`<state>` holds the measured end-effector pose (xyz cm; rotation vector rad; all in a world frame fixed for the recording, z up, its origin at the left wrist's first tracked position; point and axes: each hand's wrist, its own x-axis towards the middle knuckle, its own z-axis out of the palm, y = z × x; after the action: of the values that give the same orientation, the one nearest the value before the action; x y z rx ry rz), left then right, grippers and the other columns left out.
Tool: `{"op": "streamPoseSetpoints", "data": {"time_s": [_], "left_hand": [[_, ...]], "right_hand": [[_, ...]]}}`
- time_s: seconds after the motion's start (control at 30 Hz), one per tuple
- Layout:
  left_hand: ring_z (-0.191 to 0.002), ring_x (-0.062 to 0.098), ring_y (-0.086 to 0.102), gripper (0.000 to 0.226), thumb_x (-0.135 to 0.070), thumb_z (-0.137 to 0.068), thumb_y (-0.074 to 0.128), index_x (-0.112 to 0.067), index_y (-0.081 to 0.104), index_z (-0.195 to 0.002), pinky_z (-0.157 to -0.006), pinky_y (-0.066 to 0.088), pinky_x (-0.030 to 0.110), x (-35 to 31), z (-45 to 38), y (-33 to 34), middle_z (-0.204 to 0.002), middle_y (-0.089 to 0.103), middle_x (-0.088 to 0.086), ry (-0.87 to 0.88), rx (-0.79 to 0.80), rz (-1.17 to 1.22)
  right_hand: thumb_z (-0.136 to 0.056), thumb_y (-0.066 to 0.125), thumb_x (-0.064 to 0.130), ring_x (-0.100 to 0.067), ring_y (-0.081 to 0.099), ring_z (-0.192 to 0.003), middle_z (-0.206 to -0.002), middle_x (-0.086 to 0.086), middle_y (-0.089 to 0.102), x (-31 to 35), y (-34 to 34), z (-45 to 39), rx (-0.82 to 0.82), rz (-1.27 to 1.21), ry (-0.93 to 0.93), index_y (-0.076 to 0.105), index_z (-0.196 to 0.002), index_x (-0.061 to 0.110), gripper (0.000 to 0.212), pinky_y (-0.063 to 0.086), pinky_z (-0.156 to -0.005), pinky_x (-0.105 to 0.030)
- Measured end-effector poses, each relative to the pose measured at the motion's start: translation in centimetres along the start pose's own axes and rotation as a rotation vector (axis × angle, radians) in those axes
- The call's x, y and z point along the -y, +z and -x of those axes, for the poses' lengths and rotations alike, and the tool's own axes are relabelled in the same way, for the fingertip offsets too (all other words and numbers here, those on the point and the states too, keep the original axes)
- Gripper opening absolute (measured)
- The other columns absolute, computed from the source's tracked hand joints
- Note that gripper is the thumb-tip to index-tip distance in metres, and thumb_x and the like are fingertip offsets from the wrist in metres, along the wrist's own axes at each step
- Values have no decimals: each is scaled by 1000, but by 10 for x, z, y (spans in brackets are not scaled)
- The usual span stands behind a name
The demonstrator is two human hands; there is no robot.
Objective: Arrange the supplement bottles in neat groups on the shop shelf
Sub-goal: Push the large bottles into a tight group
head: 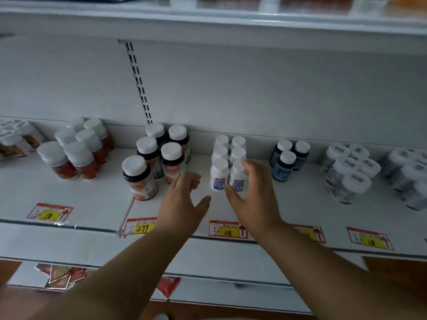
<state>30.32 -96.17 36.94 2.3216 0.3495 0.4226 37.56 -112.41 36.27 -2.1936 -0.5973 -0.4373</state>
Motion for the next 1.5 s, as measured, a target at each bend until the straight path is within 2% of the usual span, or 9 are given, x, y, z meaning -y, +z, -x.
{"op": "streamPoseSetpoints", "data": {"time_s": [0.37, 0.67, 0.83, 0.9, 1.03, 1.1, 1.23, 1.3, 1.5], "left_hand": [[-92, 1, 54, 26, -11, -85, 71, -19, 62, -108, -80, 40, 4, 66, -23, -105, -102, 60, -10, 321, -118, 148], [-96, 2, 49, 28, -9, -87, 70, -12, 62, -114, -84, 36, 0, 111, -69, -130, -104, 56, -8, 282, -82, 123], [-99, 3, 57, 9, -21, -101, 53, -26, 60, -105, -87, 42, 18, 114, -88, -120, -104, 62, -8, -60, -41, 529], [-114, 1, 54, 19, -33, -103, 45, -32, 61, -114, -101, 37, 22, 121, -106, -112, -119, 62, -10, -300, 30, 792], [-138, 20, 44, 55, -59, -98, 40, -29, 48, -145, -118, 28, 44, 135, -145, -94, -149, 49, -1, -685, 184, 1078], [-124, 23, 59, 55, -59, -100, 34, -25, 54, -138, -106, 42, 45, 129, -152, -91, -135, 63, 3, -725, 277, 1127], [-89, 14, 74, 45, -49, -104, 29, -24, 66, -110, -80, 49, 36, 122, -149, -84, -99, 77, -1, -642, 379, 1136], [-82, 10, 74, 41, -46, -104, 33, -23, 66, -108, -75, 49, 32, 123, -149, -84, -94, 78, -3, -606, 391, 1086], [-84, 13, 75, 41, -50, -100, 45, -19, 68, -114, -76, 51, 34, 122, -151, -83, -103, 77, 3, -638, 383, 1056]], "right_hand": [[-92, 63, 39, -14, 53, -116, -126, -3, 55, 81, 89, -3, -58, -87, 176, 50, -133, 13, 50, 41, -92, -24], [-93, 62, 40, -15, 50, -124, -131, 1, 52, 102, 133, -38, -19, -72, 358, 47, -136, 19, 50, 44, -103, -34], [-97, 44, 52, -13, 47, -127, -139, 4, 49, 97, 133, -55, -15, -286, 545, 44, -142, 25, 52, 37, -100, -29], [-101, 38, 51, -16, 42, -135, -146, 5, 46, 90, 135, -72, -17, -430, 688, 44, -144, 26, 51, 33, -109, -33], [-50, 37, 104, -13, 49, -132, -143, 14, 54, 46, 164, -101, 21, -708, 919, 54, -135, 41, 107, 34, -114, -45], [-40, 39, 107, -13, 57, -123, -129, 13, 65, 47, 170, -108, 26, -756, 952, 64, -124, 41, 110, 38, -110, -46], [-88, 35, 77, -13, 63, -107, -102, 10, 73, 75, 165, -115, 92, -803, 969, 71, -97, 30, 60, 42, -105, -41], [-95, 33, 69, -13, 63, -102, -91, 13, 71, 71, 168, -114, 97, -798, 947, 68, -91, 28, 54, 43, -106, -42], [-93, 34, 70, -17, 59, -116, -118, 6, 66, 73, 165, -120, 113, -783, 995, 65, -96, 26, 54, 39, -110, -42]]}}
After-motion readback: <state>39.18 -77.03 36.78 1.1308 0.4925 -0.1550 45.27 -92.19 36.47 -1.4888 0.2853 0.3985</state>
